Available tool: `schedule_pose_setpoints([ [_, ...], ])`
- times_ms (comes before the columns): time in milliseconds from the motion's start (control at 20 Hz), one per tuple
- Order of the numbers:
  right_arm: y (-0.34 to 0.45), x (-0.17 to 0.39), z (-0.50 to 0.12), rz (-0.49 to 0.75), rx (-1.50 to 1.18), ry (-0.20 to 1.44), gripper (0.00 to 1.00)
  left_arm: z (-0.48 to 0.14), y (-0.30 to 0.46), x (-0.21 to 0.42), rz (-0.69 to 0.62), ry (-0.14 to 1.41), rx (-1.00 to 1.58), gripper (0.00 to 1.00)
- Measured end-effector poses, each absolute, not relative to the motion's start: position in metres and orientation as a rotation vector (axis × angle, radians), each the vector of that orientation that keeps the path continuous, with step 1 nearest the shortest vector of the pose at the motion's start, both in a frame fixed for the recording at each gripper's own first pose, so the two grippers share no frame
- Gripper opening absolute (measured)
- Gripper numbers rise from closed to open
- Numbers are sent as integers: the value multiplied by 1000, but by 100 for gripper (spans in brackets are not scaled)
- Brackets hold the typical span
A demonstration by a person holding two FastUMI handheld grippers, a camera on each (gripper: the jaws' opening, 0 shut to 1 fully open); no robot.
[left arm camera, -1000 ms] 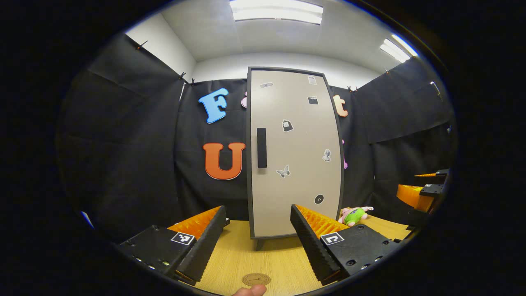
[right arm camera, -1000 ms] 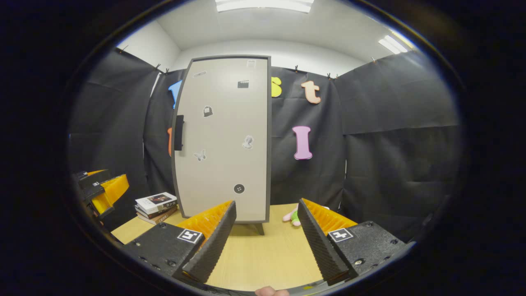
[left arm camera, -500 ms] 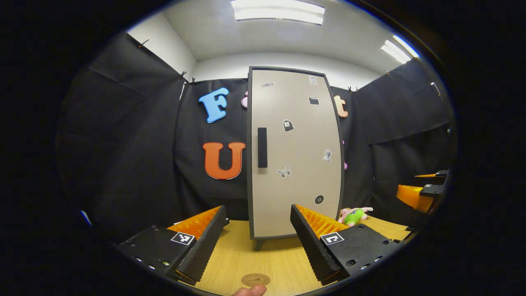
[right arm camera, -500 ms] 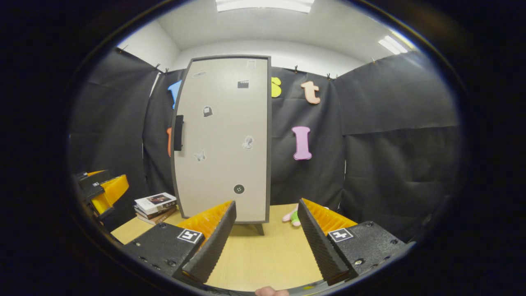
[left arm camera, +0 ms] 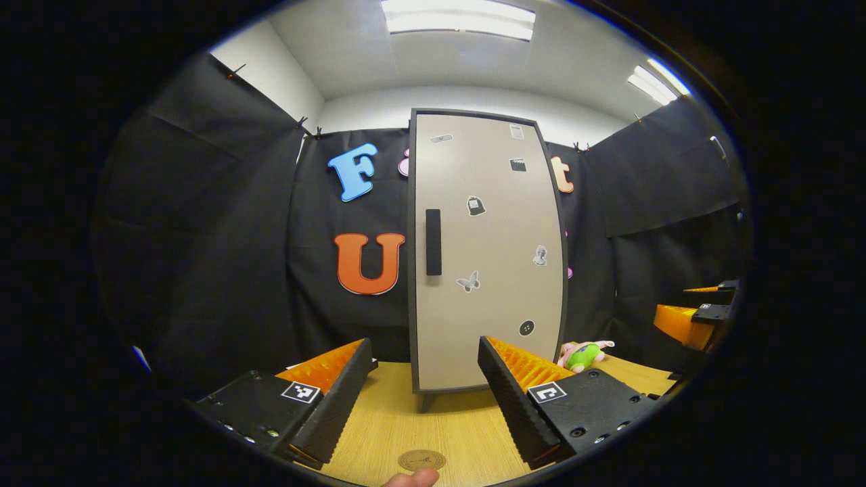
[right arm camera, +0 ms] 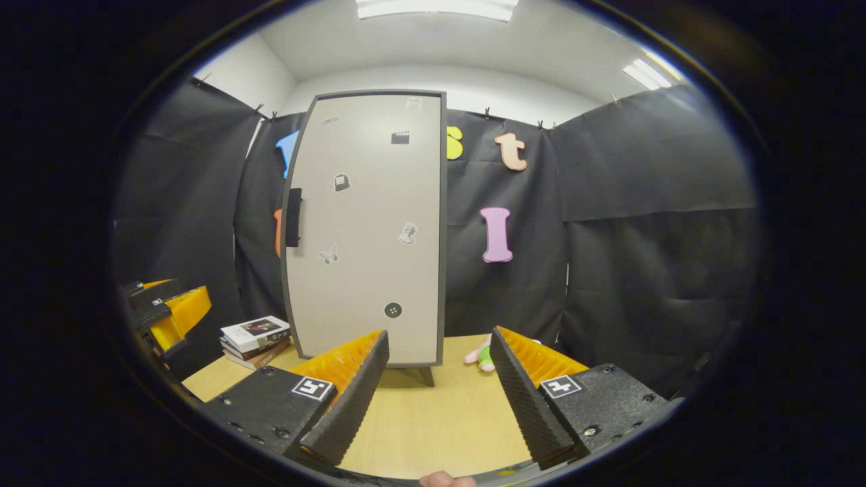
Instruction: Open the cabinet door with the right hand, grasp the bottle in the cabinet with the left hand and place it on the coaster, then close the cabinet door with the right hand.
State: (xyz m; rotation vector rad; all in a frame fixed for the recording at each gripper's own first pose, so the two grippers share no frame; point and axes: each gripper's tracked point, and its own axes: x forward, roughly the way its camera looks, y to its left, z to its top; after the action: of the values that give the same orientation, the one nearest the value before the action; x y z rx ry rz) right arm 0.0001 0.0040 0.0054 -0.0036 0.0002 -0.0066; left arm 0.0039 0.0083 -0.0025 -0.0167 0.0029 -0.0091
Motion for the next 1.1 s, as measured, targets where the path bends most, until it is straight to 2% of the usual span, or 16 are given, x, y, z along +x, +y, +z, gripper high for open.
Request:
schedule_pose_setpoints([
  [300,29,14,30,79,-42,-14,96,-1,8,1,-9,4,-17,95],
  [700,138,83,80,311,-66,-49,97,-4,12,-14,6,20,-4,95],
  [750,154,91,84,343,-63,-49,94,-5,14,-15,9,22,-3,95],
  [800,169,102,90,367,-57,-45,98,-6,16,-16,12,25,-4,95],
  [1100,241,173,126,427,-18,-46,96,-4,19,-19,7,26,-3,95],
])
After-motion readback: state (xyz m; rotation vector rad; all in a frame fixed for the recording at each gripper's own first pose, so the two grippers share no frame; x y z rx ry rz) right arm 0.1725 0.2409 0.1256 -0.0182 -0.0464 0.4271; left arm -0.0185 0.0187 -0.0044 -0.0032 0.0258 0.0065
